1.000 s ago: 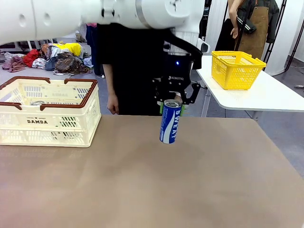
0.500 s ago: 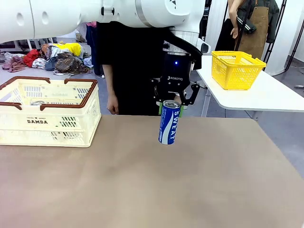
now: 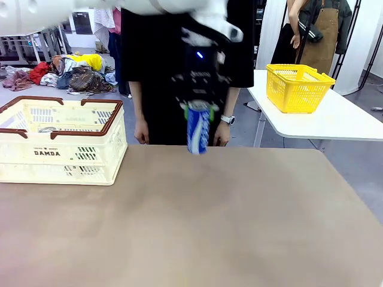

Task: Place the drinks into the Shopping basket.
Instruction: Pick up one drink and place it into the Shopping basket.

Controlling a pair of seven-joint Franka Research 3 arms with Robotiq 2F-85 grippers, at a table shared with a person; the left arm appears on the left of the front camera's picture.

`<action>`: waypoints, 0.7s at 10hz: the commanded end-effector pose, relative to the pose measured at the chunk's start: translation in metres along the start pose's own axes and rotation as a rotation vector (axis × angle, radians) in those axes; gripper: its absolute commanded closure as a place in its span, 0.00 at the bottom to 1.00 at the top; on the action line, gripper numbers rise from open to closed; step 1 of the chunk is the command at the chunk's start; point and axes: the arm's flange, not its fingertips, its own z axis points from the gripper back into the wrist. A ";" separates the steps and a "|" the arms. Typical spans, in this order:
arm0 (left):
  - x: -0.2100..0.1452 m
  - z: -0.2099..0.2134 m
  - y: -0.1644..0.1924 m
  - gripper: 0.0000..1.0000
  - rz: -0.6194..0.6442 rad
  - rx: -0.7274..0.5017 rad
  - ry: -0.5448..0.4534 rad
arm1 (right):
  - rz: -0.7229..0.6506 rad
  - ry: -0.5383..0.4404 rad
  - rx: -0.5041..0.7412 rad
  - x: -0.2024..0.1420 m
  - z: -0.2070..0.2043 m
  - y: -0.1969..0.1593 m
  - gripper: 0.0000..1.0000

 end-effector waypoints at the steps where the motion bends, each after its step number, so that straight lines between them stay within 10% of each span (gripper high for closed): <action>1: 0.004 0.035 0.081 1.00 0.061 -0.067 -0.129 | 0.022 -0.013 0.020 0.001 -0.001 0.000 0.00; 7: 0.046 0.019 0.281 1.00 0.276 0.013 -0.205 | 0.022 -0.013 0.020 0.001 -0.001 0.000 0.00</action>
